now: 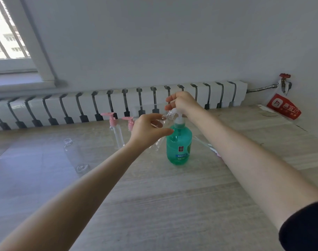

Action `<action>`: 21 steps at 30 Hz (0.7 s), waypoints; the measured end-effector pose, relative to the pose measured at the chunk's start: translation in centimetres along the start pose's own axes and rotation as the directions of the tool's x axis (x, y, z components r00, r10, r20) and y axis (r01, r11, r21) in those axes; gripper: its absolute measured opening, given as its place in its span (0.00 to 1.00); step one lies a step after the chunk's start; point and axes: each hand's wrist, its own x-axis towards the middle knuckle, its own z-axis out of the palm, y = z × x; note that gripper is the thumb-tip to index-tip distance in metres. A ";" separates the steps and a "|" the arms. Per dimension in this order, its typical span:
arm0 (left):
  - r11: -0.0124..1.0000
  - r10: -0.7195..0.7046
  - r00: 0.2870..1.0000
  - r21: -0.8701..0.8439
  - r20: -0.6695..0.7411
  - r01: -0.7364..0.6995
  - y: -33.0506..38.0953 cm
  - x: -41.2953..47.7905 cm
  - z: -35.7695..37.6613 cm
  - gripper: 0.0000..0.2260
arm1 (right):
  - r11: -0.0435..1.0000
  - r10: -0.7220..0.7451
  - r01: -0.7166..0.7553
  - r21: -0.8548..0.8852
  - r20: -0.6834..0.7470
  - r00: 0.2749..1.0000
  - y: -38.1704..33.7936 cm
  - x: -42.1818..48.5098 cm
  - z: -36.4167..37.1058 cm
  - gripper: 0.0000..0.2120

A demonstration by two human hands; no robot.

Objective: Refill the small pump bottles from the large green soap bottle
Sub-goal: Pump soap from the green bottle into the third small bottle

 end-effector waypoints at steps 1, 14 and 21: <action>1.000 0.000 1.000 -0.002 -0.005 0.000 -0.1 0.0 0.1 0.22 | 1.000 0.004 -0.004 -0.030 -0.010 1.000 0.1 0.2 0.1 0.13; 0.997 0.076 0.993 0.027 -0.088 -0.074 -0.9 -0.3 0.1 0.21 | 0.937 0.079 -0.082 -0.340 -0.024 0.997 1.0 1.6 1.0 0.14; 0.998 0.058 0.997 -0.026 -0.059 -0.060 -0.5 -0.7 0.3 0.21 | 0.931 0.080 -0.113 -0.346 -0.108 0.991 1.2 2.0 1.3 0.13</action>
